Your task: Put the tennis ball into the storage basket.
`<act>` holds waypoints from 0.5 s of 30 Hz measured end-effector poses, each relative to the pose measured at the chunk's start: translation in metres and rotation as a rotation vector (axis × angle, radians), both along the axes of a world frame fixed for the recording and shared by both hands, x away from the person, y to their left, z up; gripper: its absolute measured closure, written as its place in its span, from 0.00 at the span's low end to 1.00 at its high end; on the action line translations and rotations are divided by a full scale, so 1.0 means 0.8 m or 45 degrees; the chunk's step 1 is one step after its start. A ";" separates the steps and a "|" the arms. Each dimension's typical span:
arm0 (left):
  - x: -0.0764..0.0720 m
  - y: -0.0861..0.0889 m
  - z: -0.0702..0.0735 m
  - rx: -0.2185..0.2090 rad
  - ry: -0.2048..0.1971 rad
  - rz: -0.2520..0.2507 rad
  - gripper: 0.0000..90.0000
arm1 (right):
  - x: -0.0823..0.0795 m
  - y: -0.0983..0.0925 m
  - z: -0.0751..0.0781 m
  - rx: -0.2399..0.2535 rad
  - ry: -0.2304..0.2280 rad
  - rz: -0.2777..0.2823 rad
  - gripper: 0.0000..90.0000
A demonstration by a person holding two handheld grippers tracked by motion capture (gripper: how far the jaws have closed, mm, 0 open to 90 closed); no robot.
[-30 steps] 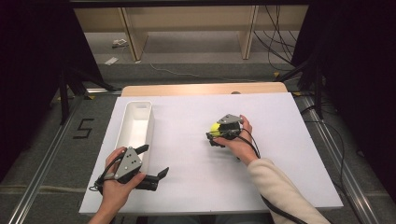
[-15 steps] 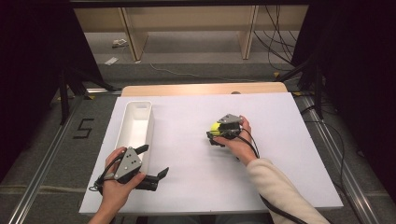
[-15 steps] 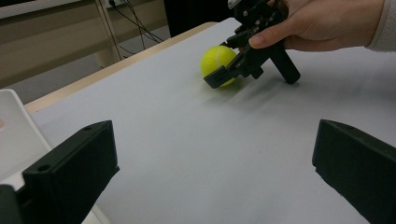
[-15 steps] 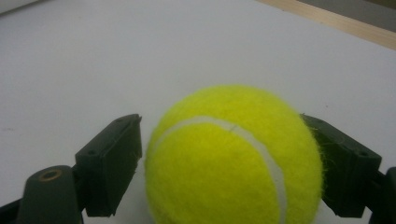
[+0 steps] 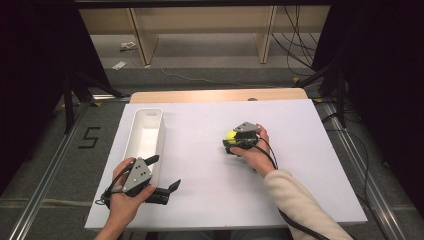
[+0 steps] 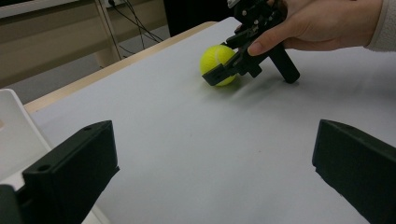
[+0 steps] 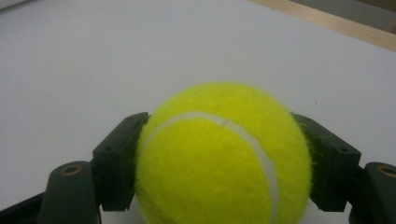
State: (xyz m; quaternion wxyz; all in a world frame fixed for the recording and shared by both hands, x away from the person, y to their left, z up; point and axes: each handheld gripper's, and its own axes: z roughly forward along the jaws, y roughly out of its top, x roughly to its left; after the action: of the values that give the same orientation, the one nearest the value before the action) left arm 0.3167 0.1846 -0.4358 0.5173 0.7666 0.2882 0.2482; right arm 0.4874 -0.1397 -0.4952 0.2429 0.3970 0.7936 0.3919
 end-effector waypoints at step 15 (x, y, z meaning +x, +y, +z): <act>0.000 0.000 0.000 -0.004 0.002 -0.002 0.00 | 0.000 -0.003 0.002 0.035 0.014 -0.009 0.30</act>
State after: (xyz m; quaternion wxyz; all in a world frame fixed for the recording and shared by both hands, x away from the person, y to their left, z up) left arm 0.3166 0.1845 -0.4357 0.5186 0.7662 0.2883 0.2467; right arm 0.4876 -0.1421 -0.4936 0.2344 0.4053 0.7880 0.3998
